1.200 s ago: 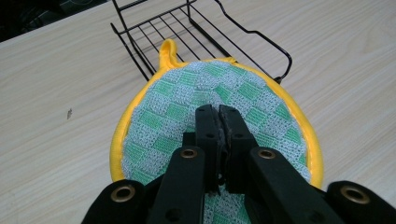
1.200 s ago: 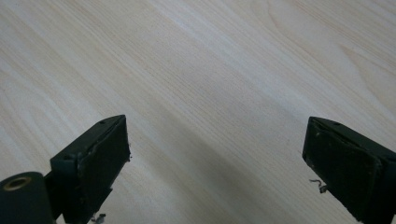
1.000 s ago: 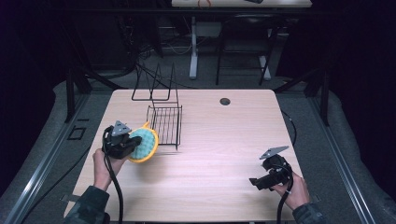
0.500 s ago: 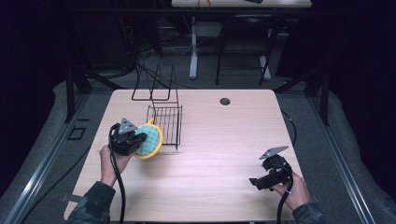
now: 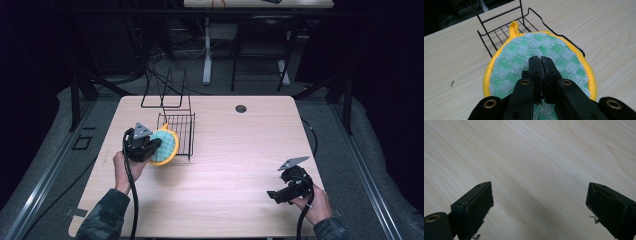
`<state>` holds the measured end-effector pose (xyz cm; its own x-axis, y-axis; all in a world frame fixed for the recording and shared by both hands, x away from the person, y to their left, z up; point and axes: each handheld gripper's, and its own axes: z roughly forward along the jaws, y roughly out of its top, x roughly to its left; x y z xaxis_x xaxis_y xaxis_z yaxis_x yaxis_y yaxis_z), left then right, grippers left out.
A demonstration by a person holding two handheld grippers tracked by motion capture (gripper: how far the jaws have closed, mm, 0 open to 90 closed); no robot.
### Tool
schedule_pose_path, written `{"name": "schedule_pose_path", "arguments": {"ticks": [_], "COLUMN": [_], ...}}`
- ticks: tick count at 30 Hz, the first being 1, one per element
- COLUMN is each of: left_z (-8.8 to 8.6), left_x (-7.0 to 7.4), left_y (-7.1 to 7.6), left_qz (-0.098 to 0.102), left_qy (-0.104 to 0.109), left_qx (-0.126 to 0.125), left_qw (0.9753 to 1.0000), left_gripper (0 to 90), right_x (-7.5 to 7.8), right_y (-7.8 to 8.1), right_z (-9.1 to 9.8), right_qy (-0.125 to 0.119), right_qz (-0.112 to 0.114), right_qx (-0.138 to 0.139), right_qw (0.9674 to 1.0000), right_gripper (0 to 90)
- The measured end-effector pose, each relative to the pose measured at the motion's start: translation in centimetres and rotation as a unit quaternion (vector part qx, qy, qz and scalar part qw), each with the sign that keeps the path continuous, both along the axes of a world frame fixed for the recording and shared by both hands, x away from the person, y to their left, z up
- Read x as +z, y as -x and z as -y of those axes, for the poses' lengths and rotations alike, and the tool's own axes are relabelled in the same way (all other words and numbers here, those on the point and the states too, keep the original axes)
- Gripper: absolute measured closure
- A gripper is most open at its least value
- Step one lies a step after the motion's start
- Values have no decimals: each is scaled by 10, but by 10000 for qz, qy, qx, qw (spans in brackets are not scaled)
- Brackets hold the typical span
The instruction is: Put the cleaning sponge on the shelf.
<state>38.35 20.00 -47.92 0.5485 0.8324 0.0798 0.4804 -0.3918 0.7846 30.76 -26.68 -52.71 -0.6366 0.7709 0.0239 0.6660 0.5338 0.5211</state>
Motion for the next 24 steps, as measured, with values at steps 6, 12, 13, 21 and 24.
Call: {"name": "schedule_pose_path", "arguments": {"ticks": [6,12,13,21,24], "left_z": [5,9,10,14,17], "left_x": [-2,-2,-3,-5,-6], "left_y": [-6,-12,-12,-18,-21], "left_qz": [-1,10,0,31,28], "left_qy": [6,24,30,67,83], "left_qx": [22,25,30,62,75], "left_qw": [10000,10000,10000,10000,9999], "left_gripper": [880,880,880,880,880], "right_x": [0,0,0,0,0], "right_y": [0,0,0,0,0], "right_z": [0,0,0,0,0], "right_qy": [-1,36,35,35,-6], "right_qz": [-14,9,7,5,-13], "right_qx": [11,25,26,26,11], "right_qw": [10000,10000,10000,10000,10000], "right_gripper": [67,66,66,66,66]}}
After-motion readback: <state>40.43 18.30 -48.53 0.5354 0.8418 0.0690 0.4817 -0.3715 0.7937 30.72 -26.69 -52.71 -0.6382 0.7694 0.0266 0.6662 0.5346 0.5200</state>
